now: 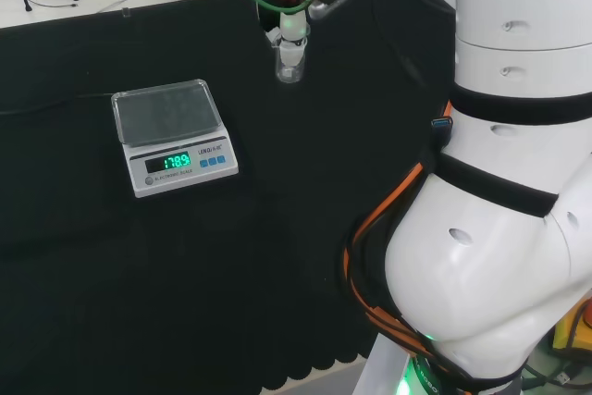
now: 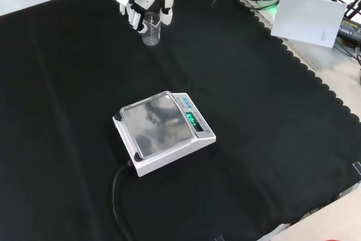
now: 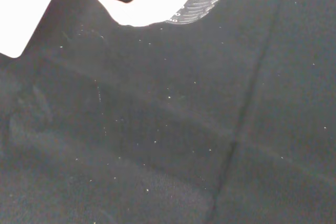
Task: Put the beaker on the electronic balance.
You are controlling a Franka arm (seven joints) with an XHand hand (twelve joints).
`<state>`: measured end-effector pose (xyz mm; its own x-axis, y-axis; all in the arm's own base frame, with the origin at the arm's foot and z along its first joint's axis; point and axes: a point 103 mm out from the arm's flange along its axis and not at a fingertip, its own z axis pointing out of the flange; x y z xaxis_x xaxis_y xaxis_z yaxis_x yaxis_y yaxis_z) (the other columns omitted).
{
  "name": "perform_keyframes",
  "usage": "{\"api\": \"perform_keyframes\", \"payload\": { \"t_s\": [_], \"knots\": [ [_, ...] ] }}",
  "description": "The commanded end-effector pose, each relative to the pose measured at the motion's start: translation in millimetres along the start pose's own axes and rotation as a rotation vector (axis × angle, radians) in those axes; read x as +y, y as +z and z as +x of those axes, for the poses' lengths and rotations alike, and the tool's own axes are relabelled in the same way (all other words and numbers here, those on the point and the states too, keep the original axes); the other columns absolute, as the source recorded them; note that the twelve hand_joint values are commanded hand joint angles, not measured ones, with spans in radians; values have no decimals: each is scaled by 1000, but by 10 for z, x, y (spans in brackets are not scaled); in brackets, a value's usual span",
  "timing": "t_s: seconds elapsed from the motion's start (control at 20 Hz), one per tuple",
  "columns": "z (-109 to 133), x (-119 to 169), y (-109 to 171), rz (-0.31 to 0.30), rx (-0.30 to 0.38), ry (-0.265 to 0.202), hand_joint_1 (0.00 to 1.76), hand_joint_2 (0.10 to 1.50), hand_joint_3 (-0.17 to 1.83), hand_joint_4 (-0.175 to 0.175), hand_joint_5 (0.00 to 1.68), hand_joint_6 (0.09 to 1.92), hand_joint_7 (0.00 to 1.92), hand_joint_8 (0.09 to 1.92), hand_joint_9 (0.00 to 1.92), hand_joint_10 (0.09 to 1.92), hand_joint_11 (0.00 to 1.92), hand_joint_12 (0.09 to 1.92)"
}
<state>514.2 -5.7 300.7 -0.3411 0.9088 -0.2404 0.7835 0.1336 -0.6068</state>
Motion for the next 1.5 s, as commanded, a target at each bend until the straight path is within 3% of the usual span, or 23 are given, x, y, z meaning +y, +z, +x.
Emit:
{"api": "perform_keyframes", "payload": {
  "t_s": [0.05, 0.75, 1.35, 1.5],
  "knots": [
    [48, -11, -55, -13, -10, -12, 1222, 1192, 4, -175, 802, 1260, 846, 1257, 1016, 1042, 768, 1215],
    [320, 63, -236, -24, -65, -63, 1223, 1191, 2, -175, 805, 1257, 849, 1254, 1017, 1049, 779, 1205],
    [995, 262, -693, -55, -153, -158, 1224, 1189, 0, -175, 812, 1249, 855, 1246, 1018, 1051, 788, 1197],
    [1272, 421, -776, -56, -164, -202, 1225, 1188, 0, -175, 813, 1247, 856, 1244, 1018, 1052, 790, 1195]
  ]
}}
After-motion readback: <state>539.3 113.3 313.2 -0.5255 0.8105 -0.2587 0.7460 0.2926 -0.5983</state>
